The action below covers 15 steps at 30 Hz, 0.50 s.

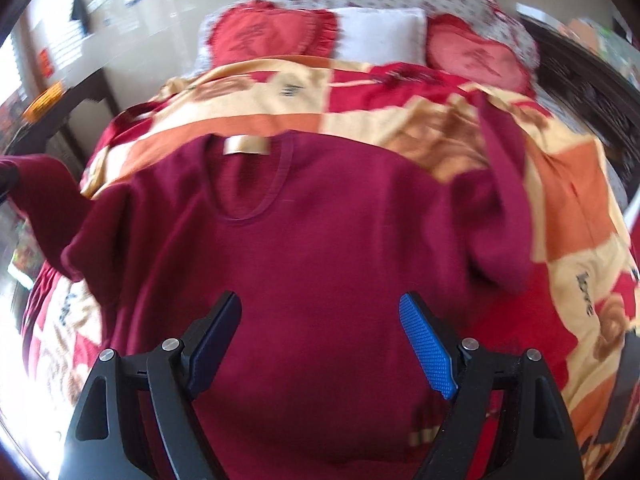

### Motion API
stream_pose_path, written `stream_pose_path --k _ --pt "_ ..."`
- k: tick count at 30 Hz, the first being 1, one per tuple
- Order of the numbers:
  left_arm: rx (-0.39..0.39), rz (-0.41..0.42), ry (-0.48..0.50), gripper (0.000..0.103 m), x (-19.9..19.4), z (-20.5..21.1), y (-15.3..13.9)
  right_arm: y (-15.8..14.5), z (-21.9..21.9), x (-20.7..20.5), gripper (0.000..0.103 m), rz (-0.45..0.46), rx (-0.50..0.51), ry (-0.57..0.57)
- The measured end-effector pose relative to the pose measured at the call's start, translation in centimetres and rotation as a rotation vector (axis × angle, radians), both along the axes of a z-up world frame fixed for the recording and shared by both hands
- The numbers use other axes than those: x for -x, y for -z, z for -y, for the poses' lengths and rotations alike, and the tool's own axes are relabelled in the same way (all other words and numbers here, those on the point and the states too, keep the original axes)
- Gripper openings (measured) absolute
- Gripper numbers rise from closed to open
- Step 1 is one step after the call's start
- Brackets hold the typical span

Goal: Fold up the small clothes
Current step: 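Grasp the sleeve cuff nearest the left gripper and fold it across the sweater body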

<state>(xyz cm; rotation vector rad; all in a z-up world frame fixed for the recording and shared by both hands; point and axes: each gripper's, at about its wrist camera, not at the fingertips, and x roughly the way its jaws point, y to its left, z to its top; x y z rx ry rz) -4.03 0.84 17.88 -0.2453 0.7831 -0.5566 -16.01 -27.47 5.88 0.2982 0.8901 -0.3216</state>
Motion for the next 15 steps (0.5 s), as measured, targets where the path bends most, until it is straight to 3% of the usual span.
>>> stream_pose_path --k 6,12,15 --pt "-0.051 -0.037 0.202 0.009 2.3 10.5 2.8 0.1 3.2 2.1 0.065 0.014 -0.049 0.073" --pt "-0.151 -0.080 0.325 0.012 4.1 16.4 7.8 0.1 5.2 3.2 0.065 0.015 -0.056 0.114" --pt "-0.203 -0.118 0.362 0.033 4.9 16.6 9.2 -0.1 5.6 3.6 0.065 0.027 -0.066 0.116"
